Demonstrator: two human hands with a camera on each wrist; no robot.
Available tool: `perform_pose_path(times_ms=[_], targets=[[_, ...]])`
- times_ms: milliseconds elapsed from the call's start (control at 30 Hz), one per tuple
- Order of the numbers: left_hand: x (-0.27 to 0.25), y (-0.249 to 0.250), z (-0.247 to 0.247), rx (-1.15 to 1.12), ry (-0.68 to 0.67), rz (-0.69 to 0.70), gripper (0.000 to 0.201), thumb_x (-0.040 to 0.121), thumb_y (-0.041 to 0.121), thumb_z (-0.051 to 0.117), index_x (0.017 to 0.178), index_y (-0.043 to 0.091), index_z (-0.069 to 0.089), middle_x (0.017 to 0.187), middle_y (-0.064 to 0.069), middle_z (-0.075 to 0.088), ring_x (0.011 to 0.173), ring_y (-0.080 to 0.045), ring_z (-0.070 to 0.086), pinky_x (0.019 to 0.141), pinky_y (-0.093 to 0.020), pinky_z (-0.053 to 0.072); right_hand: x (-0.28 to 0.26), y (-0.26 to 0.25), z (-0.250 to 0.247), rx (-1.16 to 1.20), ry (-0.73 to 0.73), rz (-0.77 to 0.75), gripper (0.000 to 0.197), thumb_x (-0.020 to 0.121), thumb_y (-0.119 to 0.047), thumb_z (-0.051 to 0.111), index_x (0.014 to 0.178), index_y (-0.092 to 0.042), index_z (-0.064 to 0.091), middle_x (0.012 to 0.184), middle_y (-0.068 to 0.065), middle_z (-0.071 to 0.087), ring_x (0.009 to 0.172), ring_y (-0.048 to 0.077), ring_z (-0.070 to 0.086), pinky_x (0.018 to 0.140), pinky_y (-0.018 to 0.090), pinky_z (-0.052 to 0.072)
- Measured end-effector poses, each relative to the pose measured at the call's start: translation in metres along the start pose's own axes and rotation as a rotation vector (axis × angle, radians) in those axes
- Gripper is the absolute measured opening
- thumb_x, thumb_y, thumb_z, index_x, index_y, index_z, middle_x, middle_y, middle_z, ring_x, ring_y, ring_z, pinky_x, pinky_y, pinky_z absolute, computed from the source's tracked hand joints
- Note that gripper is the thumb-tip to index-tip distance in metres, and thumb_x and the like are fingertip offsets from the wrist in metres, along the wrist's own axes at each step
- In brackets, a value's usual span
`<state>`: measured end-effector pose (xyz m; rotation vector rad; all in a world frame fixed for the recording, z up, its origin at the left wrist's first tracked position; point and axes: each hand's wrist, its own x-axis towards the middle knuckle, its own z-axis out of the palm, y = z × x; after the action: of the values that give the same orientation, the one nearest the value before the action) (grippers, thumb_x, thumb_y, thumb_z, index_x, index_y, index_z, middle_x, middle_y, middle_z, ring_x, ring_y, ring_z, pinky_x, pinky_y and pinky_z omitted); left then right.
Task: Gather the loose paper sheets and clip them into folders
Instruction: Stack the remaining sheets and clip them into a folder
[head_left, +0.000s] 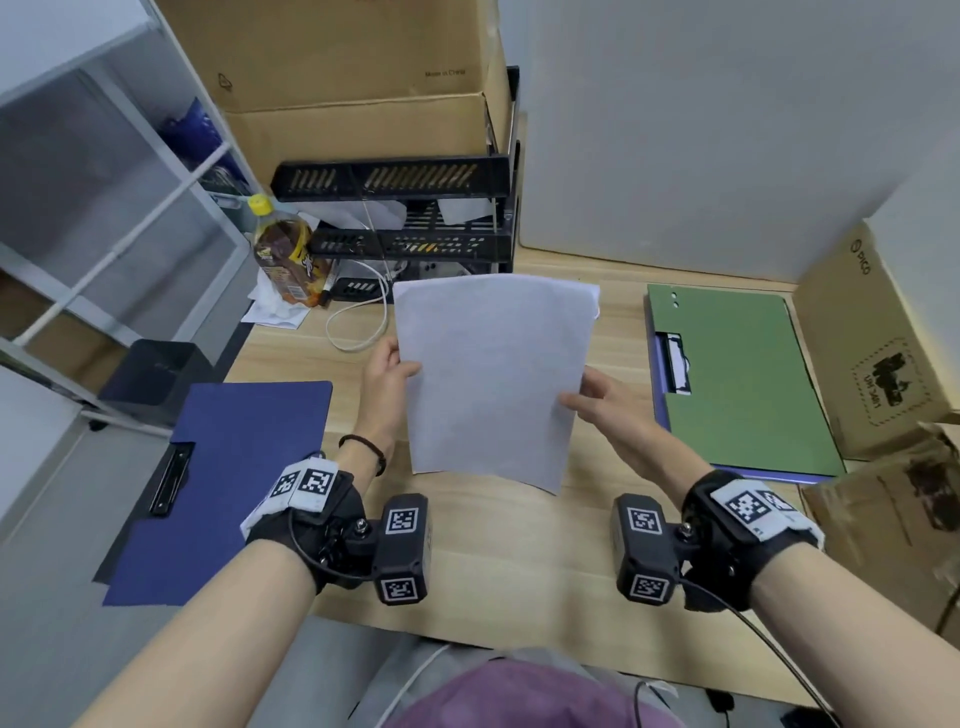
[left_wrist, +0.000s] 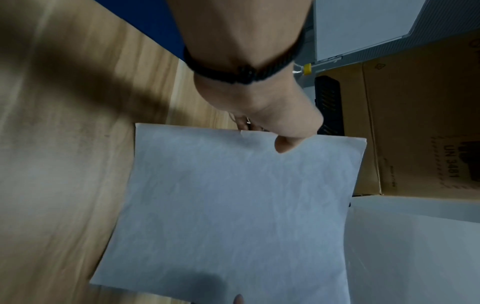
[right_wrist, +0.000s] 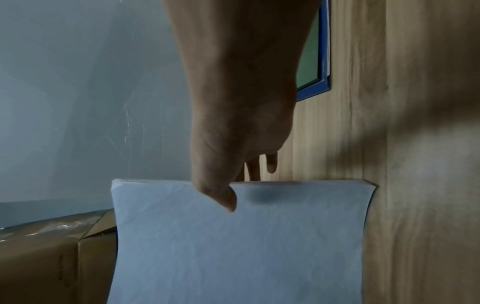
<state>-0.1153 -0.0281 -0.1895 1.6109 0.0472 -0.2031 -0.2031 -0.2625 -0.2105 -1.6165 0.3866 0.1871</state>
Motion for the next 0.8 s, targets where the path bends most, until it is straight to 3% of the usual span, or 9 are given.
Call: perform_pose_path(times_ms=[100, 200, 300, 433, 500, 567, 667, 733, 800], targets=[[0.003, 0.008, 0.002, -0.015, -0.04, 0.009, 0.034, 0.091, -0.001, 0.039, 0.114, 0.015, 0.058, 0.105, 0.006, 0.066, 0.091, -0.007, 0.062, 0.069, -0.016, 0.051, 0.001, -0.005, 0.003, 0.01, 0.0, -0.003, 0.022, 0.098, -0.011, 0.05, 0.112, -0.02, 0.064, 0.119, -0.002, 0.068, 0.107, 0.014, 0.063, 0.093, 0.03, 0.049], [0.005, 0.014, 0.003, -0.02, -0.033, 0.042, 0.031, 0.093, 0.002, 0.041, 0.11, 0.02, 0.06, 0.108, 0.004, 0.066, 0.096, -0.01, 0.061, 0.078, -0.023, 0.05, 0.006, -0.014, 0.008, 0.024, 0.035, -0.039, 0.02, 0.1, -0.012, 0.047, 0.104, -0.02, 0.065, 0.11, -0.003, 0.07, 0.1, 0.015, 0.066, 0.088, 0.031, 0.052], [0.012, 0.014, -0.002, -0.057, 0.006, 0.061, 0.03, 0.095, 0.005, 0.041, 0.115, 0.017, 0.059, 0.11, 0.004, 0.065, 0.099, -0.01, 0.06, 0.086, -0.026, 0.05, 0.012, -0.022, 0.011, 0.039, 0.073, -0.072, 0.019, 0.099, -0.012, 0.05, 0.101, -0.022, 0.066, 0.109, -0.001, 0.07, 0.098, 0.015, 0.066, 0.087, 0.031, 0.051], [0.013, -0.009, -0.013, 0.034, -0.124, -0.056, 0.028, 0.1, 0.018, 0.038, 0.114, 0.026, 0.061, 0.108, 0.003, 0.065, 0.1, -0.015, 0.058, 0.098, -0.038, 0.045, 0.01, -0.012, 0.013, -0.024, 0.01, 0.013, 0.019, 0.097, -0.012, 0.052, 0.106, -0.024, 0.063, 0.118, -0.001, 0.067, 0.107, 0.016, 0.062, 0.097, 0.034, 0.047], [0.009, -0.021, -0.016, 0.086, -0.162, -0.12, 0.028, 0.103, 0.02, 0.033, 0.113, 0.026, 0.059, 0.113, 0.005, 0.064, 0.107, -0.015, 0.058, 0.102, -0.035, 0.042, 0.006, -0.004, 0.015, -0.087, -0.047, 0.086, 0.018, 0.098, -0.018, 0.053, 0.11, -0.027, 0.062, 0.12, -0.005, 0.065, 0.113, 0.016, 0.06, 0.101, 0.035, 0.046], [0.008, -0.026, -0.019, 0.126, -0.158, -0.102, 0.028, 0.104, 0.018, 0.031, 0.114, 0.023, 0.057, 0.117, 0.003, 0.062, 0.11, -0.016, 0.056, 0.099, -0.032, 0.043, 0.004, -0.002, 0.018, -0.122, -0.088, 0.12, 0.019, 0.099, -0.024, 0.053, 0.116, -0.026, 0.059, 0.12, -0.007, 0.064, 0.113, 0.016, 0.058, 0.097, 0.032, 0.046], [0.016, -0.03, -0.031, 0.188, -0.131, -0.081, 0.025, 0.101, 0.018, 0.034, 0.106, 0.011, 0.058, 0.102, 0.001, 0.061, 0.092, -0.014, 0.055, 0.082, -0.03, 0.044, 0.007, -0.009, 0.027, -0.153, -0.101, 0.153, 0.018, 0.099, -0.021, 0.052, 0.115, -0.026, 0.058, 0.113, -0.01, 0.065, 0.105, 0.012, 0.061, 0.088, 0.025, 0.047], [0.021, -0.033, -0.043, 0.222, -0.113, -0.099, 0.021, 0.099, 0.018, 0.035, 0.09, 0.006, 0.05, 0.085, -0.005, 0.048, 0.078, -0.015, 0.043, 0.071, -0.032, 0.035, 0.011, -0.013, 0.037, -0.179, -0.135, 0.196, 0.019, 0.099, -0.021, 0.05, 0.116, -0.022, 0.06, 0.116, -0.005, 0.067, 0.106, 0.016, 0.064, 0.095, 0.032, 0.049], [0.024, -0.037, -0.059, 0.226, -0.111, -0.141, 0.017, 0.097, 0.016, 0.035, 0.08, 0.013, 0.038, 0.078, -0.004, 0.033, 0.073, -0.015, 0.032, 0.065, -0.031, 0.027, 0.016, -0.012, 0.05, -0.209, -0.164, 0.232, 0.019, 0.1, -0.022, 0.049, 0.113, -0.021, 0.062, 0.114, 0.0, 0.07, 0.104, 0.021, 0.067, 0.095, 0.04, 0.052]])
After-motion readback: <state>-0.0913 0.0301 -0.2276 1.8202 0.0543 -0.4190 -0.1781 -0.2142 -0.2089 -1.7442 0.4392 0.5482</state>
